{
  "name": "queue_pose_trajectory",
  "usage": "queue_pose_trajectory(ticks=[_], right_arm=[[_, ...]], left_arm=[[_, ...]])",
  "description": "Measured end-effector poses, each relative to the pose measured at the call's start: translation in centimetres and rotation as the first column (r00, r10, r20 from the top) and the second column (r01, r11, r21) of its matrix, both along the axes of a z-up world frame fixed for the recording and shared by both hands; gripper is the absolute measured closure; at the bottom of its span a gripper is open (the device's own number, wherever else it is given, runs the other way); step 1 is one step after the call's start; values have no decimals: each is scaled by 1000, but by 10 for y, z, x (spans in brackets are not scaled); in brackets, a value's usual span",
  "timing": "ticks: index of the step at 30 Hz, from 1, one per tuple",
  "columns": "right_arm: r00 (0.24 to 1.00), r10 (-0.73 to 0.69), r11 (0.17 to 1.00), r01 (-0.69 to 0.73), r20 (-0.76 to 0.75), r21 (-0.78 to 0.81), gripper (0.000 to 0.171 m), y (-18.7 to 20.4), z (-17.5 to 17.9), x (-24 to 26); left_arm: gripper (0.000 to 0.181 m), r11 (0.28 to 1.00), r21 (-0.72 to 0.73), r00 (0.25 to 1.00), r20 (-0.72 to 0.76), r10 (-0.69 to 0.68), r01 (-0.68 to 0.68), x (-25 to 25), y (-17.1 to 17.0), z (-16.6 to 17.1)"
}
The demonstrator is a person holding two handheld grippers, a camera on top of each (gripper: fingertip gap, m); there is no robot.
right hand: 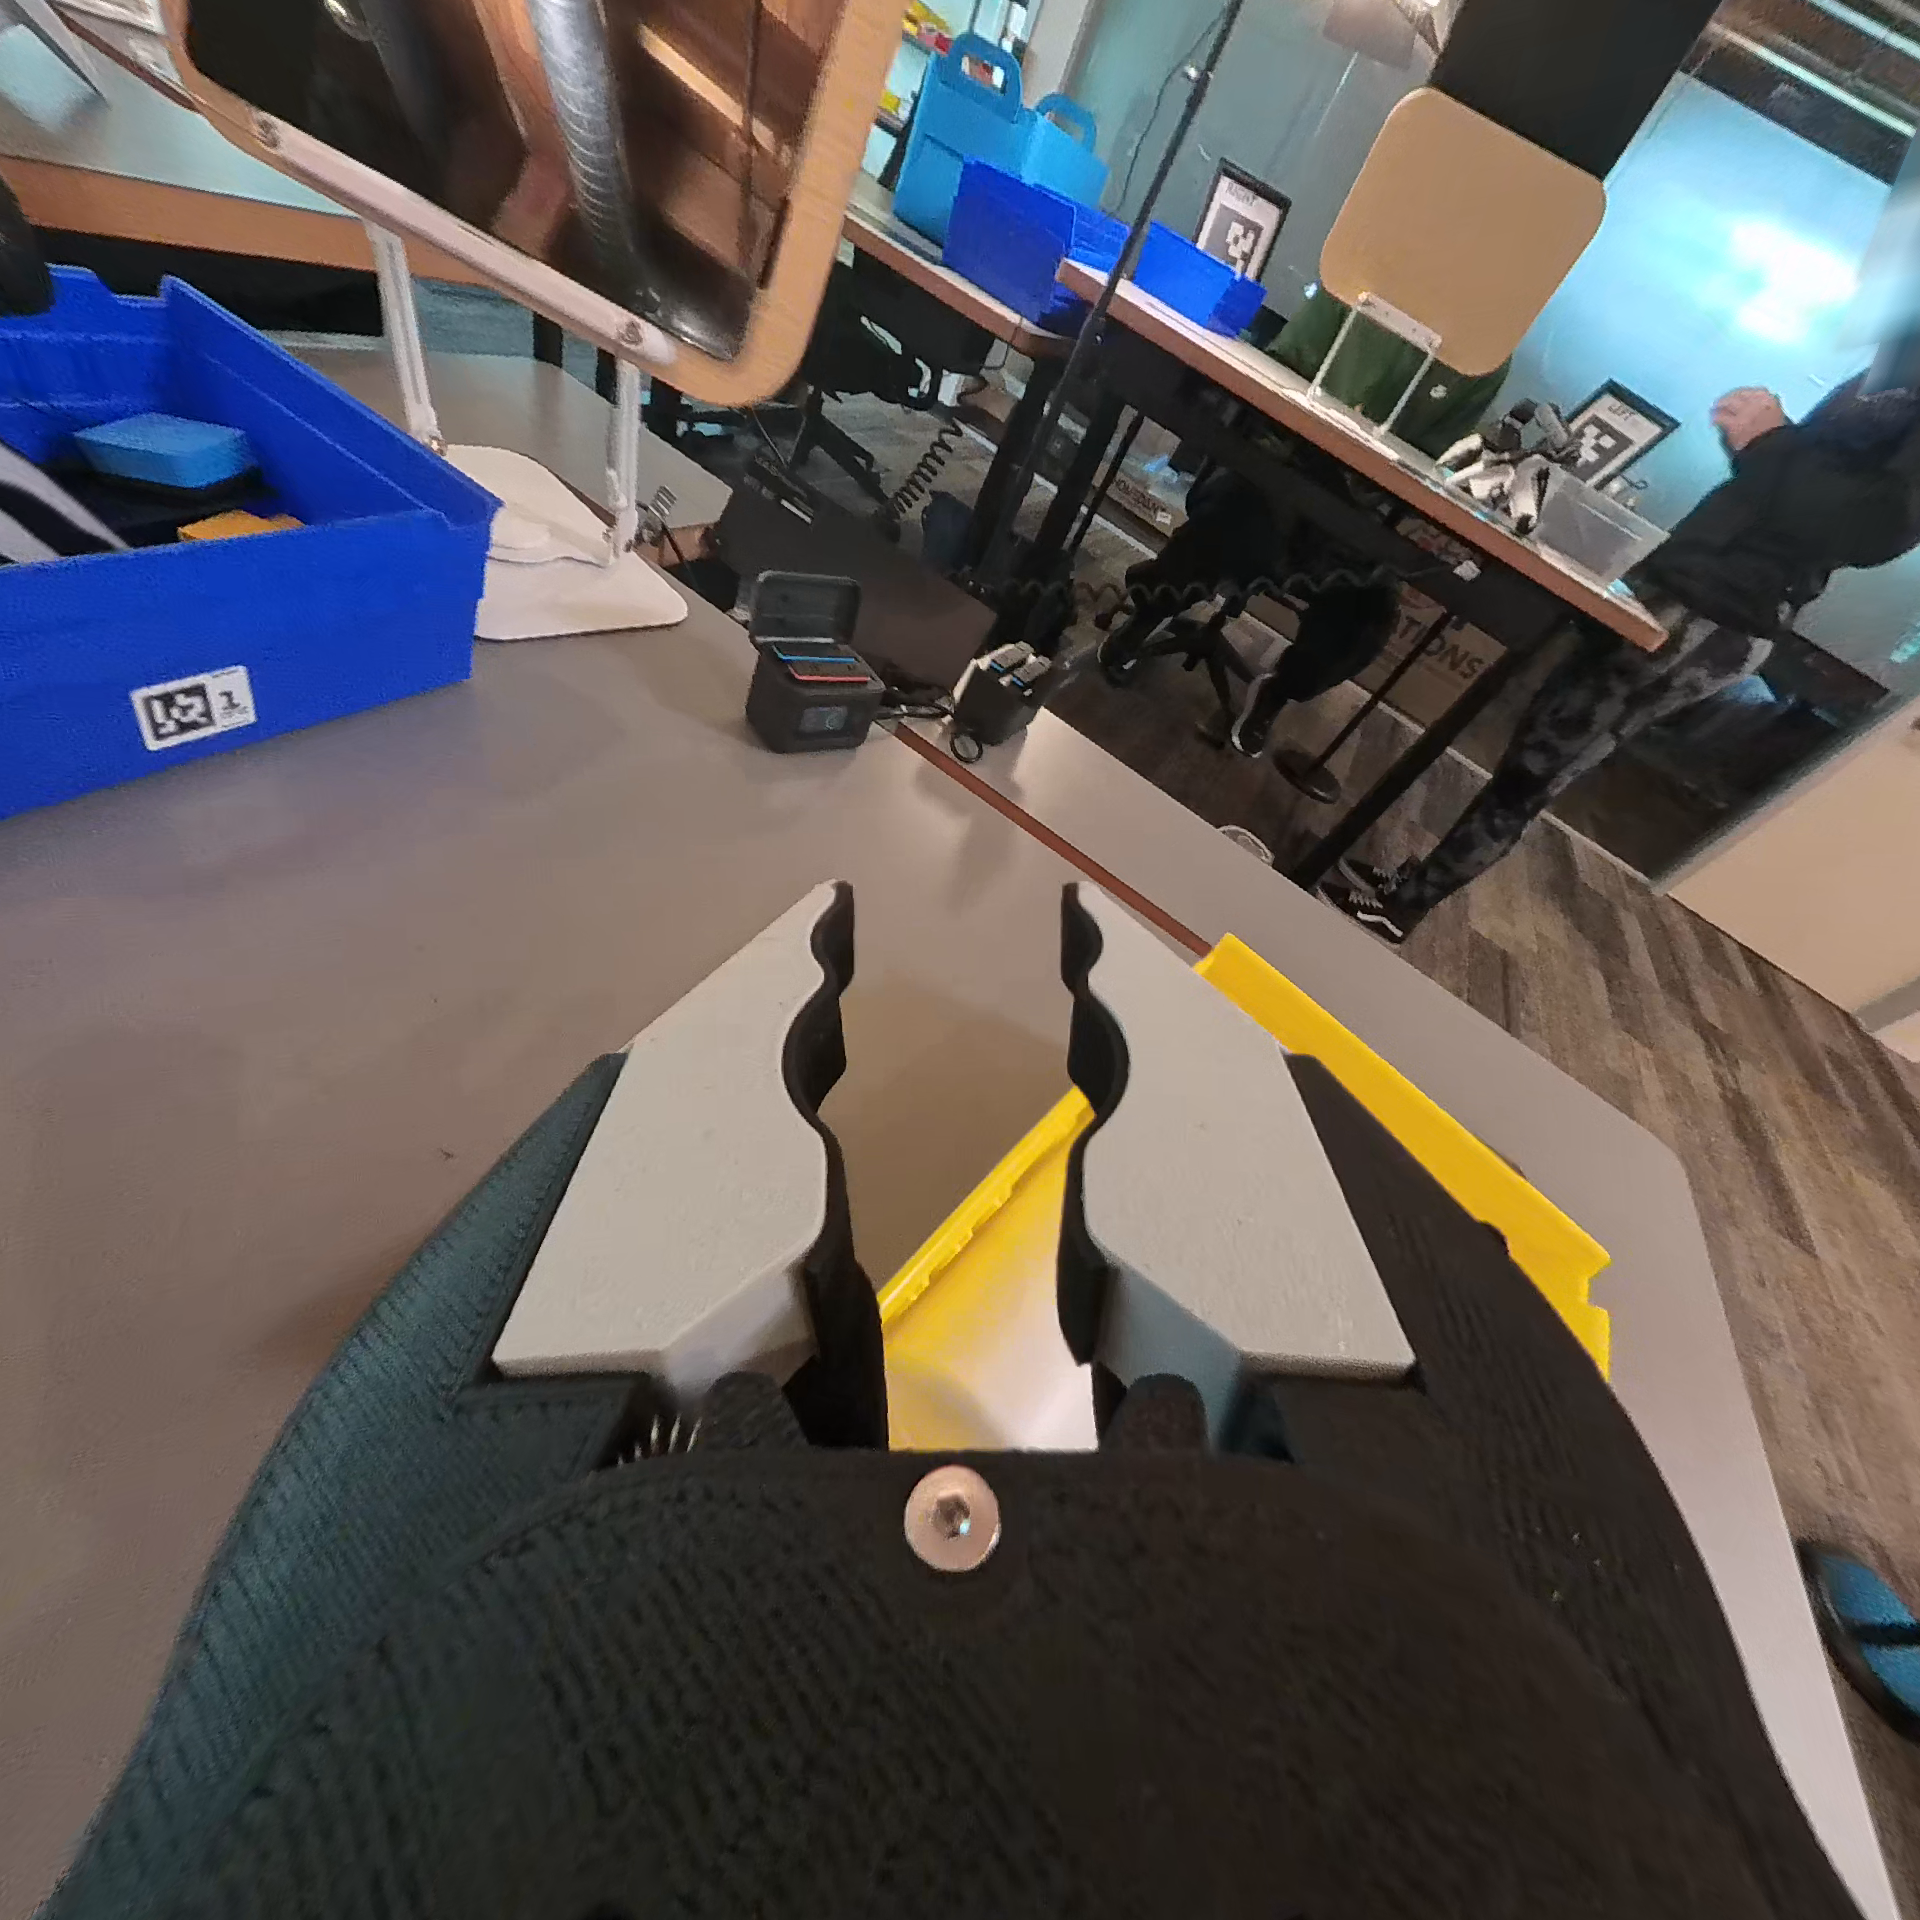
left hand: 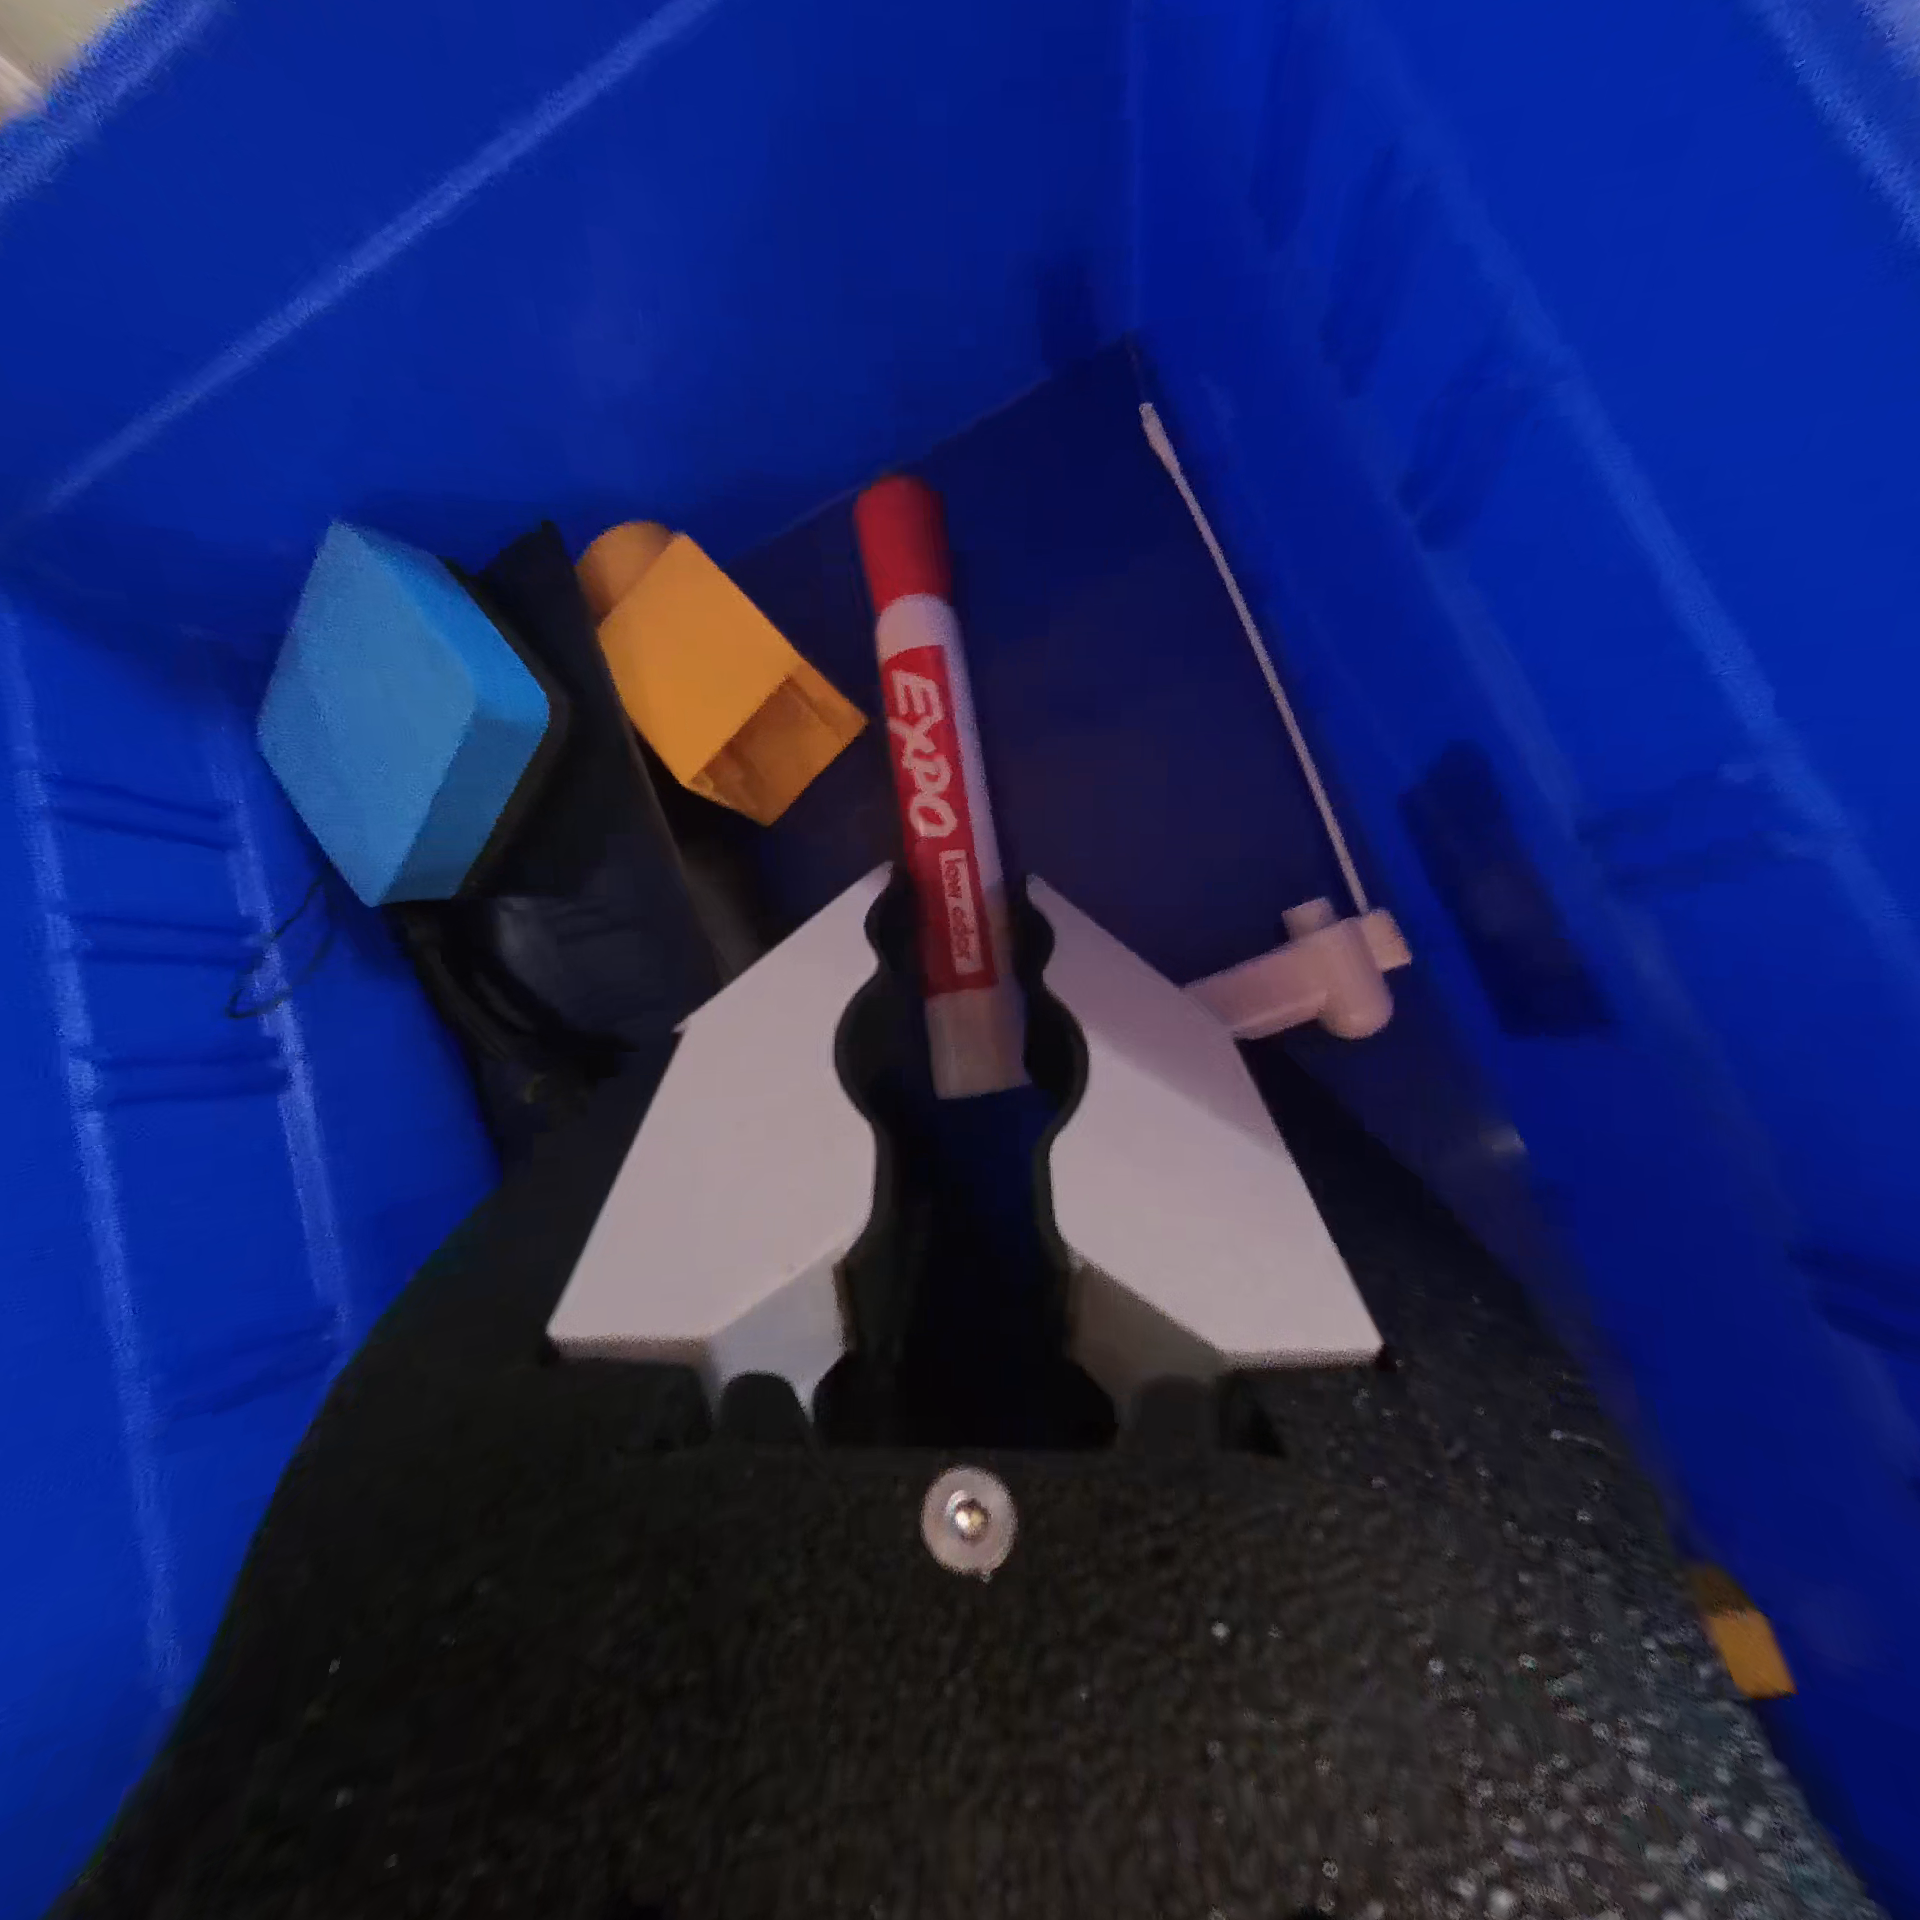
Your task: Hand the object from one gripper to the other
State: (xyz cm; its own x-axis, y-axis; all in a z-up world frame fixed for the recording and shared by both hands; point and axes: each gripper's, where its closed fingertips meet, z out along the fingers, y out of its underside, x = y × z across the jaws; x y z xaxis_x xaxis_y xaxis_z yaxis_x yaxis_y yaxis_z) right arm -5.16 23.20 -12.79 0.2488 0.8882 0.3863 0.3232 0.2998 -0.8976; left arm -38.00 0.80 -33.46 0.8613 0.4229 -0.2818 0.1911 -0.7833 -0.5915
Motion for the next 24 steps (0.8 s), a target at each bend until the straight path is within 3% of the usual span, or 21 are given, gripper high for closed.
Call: queue_pose_trajectory(ticks=[5,8,10,13,16,18,21,24], right_arm=[[997,70,996,-69,-24,52,136,-15,8,-3],[988,142,989,-140,-66,40,137,-33,14,-10],[970,210,978,-210,-122,11,138,-51,19,-15],[941,289,957,-289,-175,22,139,-80,27,-23],[867,435,892,-452,-244,-15,138,-123,32,-30],[773,524,791,-598,-358,-132,137,-152,40,-29],[673,524,636,-717,-522,-285,135,-169,52,-26],[620,485,521,-771,-617,-366,135,-170,60,-23]], left_arm=[[164,968,236,960,-280,-19,88,-3,9,83],[164,864,442,929,-362,-74,241,28,22,146],[164,733,561,905,-386,-178,384,66,34,185],[164,432,705,821,-414,-393,562,142,45,236],[165,106,830,706,-390,-591,548,209,43,271],[165,-64,876,616,-386,-687,477,242,38,284],[165,-186,910,509,-367,-778,371,275,39,285],[165,-223,925,438,-346,-830,309,297,45,277]])
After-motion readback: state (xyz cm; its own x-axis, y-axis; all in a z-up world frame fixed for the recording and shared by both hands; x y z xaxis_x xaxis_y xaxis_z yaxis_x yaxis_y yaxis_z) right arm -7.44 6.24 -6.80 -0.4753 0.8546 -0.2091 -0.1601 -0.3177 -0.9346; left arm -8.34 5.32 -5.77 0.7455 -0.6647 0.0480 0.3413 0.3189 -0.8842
